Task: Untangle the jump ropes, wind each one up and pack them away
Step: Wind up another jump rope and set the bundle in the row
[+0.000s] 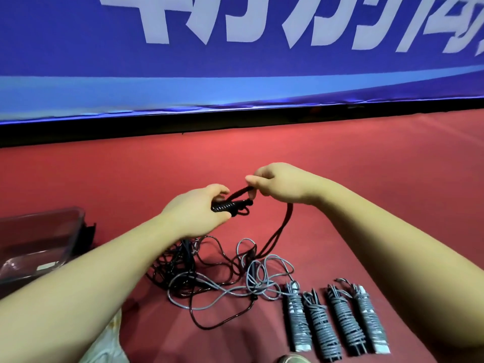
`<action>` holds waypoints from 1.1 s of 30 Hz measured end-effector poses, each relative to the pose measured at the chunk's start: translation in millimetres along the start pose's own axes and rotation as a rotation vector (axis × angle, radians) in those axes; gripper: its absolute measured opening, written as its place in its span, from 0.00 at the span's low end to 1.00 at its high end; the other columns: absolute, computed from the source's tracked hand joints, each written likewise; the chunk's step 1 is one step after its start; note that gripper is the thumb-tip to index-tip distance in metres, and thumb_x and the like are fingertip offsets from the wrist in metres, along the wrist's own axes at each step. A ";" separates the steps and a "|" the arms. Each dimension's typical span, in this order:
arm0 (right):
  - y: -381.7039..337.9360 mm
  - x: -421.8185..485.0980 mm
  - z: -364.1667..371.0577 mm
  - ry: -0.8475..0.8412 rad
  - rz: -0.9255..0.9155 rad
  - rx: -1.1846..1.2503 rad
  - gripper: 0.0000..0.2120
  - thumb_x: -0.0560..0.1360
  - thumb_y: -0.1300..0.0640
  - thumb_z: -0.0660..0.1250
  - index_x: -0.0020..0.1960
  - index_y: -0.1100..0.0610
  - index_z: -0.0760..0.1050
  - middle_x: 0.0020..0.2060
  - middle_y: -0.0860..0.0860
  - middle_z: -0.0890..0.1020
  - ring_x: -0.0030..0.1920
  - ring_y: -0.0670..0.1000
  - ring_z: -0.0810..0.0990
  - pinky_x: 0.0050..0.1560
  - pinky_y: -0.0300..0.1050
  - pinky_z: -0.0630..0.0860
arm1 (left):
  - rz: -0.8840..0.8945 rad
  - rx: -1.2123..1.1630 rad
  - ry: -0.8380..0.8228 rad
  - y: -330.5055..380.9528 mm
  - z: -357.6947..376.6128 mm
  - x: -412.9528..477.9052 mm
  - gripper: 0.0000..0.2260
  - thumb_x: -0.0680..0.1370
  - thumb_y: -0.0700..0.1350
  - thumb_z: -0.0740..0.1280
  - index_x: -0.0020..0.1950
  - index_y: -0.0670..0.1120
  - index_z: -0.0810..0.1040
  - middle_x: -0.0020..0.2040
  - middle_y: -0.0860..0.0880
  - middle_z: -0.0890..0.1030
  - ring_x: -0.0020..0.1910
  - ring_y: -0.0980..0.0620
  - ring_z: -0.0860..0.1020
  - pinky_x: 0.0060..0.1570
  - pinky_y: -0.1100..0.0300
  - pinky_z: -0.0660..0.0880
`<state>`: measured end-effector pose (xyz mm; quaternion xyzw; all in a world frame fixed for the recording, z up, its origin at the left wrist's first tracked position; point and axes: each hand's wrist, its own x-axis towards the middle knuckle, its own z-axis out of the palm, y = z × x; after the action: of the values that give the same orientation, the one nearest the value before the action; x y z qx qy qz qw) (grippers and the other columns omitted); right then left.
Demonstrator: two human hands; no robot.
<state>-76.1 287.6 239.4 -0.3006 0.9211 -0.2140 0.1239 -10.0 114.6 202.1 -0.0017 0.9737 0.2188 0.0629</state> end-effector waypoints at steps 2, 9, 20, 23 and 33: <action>-2.9 -1.2 3.2 0.049 -0.019 -0.073 0.15 0.80 0.50 0.57 0.48 0.54 0.79 0.39 0.53 0.76 0.40 0.51 0.73 0.42 0.43 0.67 | 0.014 -0.066 0.004 -2.0 0.1 0.9 0.19 0.78 0.51 0.63 0.69 0.60 0.68 0.60 0.54 0.79 0.57 0.49 0.77 0.56 0.55 0.74; -2.1 -11.3 49.6 0.642 -0.342 -0.669 0.06 0.70 0.56 0.64 0.37 0.56 0.78 0.28 0.51 0.76 0.27 0.55 0.76 0.25 0.38 0.54 | -0.081 -0.812 0.001 -8.9 -2.5 2.8 0.16 0.79 0.39 0.62 0.63 0.55 0.75 0.42 0.48 0.79 0.32 0.49 0.75 0.18 0.66 0.64; -5.7 -9.7 83.1 0.651 -0.228 0.547 0.14 0.77 0.56 0.57 0.60 0.54 0.74 0.48 0.40 0.78 0.45 0.35 0.73 0.52 0.35 0.69 | -0.149 -1.676 -0.070 -4.2 -21.5 -0.2 0.14 0.78 0.39 0.58 0.58 0.49 0.79 0.47 0.41 0.79 0.32 0.47 0.75 0.18 0.68 0.66; -16.7 -0.7 77.9 0.799 -0.284 0.507 0.13 0.76 0.55 0.57 0.58 0.54 0.74 0.51 0.38 0.73 0.53 0.34 0.70 0.57 0.30 0.66 | -0.095 -1.741 -0.071 -1.3 -27.0 -0.8 0.14 0.79 0.41 0.58 0.60 0.49 0.78 0.48 0.42 0.79 0.32 0.48 0.75 0.18 0.68 0.67; -20.0 0.4 77.8 0.741 -0.267 0.595 0.10 0.75 0.58 0.59 0.54 0.48 0.74 0.45 0.38 0.76 0.48 0.38 0.74 0.51 0.32 0.69 | -0.122 -1.746 -0.063 -2.8 -24.5 -3.4 0.16 0.79 0.40 0.57 0.63 0.48 0.77 0.48 0.42 0.79 0.31 0.48 0.75 0.18 0.69 0.66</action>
<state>-38.6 247.9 180.5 -0.2714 0.7556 -0.5744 -0.1599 -9.5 101.5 223.3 -0.0952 0.4544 0.8823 0.0775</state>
